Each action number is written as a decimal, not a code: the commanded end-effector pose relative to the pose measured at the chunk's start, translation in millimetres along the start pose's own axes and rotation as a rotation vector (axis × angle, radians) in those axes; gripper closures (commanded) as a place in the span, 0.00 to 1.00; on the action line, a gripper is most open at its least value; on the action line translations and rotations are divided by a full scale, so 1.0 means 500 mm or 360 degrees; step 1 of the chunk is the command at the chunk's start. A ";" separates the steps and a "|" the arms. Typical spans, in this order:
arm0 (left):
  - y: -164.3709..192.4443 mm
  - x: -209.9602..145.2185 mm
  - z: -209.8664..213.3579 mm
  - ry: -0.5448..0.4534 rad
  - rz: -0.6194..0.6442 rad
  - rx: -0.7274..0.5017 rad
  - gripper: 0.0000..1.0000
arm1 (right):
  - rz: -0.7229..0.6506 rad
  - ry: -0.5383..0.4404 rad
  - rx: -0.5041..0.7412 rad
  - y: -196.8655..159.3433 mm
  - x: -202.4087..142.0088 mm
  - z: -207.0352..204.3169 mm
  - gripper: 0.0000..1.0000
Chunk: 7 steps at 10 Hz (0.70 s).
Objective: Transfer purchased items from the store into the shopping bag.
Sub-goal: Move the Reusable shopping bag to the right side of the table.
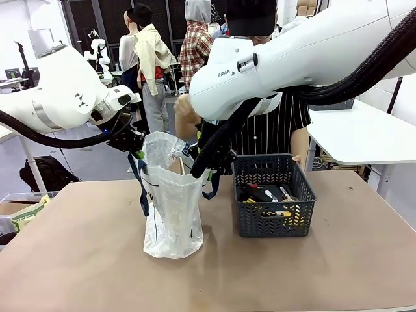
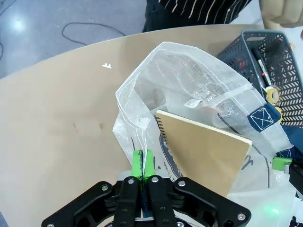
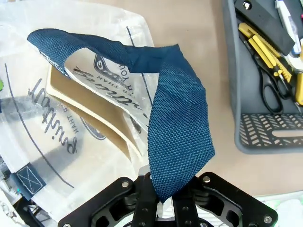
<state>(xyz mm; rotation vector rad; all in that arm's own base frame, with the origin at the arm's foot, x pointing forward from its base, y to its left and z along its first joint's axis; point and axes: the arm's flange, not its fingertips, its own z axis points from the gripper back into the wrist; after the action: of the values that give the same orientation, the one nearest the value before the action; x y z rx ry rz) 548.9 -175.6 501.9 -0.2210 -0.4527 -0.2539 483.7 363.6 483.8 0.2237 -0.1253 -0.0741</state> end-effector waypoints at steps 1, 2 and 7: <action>0.001 -0.001 0.002 0.0000 -0.0002 0.0012 1.00 | -0.0002 -0.0002 -0.0003 -0.002 -0.001 0.001 1.00; 0.001 -0.001 0.002 0.0000 -0.0002 0.0012 1.00 | -0.0002 -0.0002 -0.0003 -0.002 -0.001 0.001 1.00; 0.001 -0.001 0.002 0.0000 -0.0002 0.0012 1.00 | -0.0002 -0.0002 -0.0003 -0.002 -0.001 0.001 1.00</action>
<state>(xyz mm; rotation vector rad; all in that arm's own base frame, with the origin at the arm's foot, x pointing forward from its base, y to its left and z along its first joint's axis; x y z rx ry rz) 548.9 -175.6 501.9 -0.2210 -0.4527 -0.2539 483.7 363.6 483.8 0.2237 -0.1253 -0.0740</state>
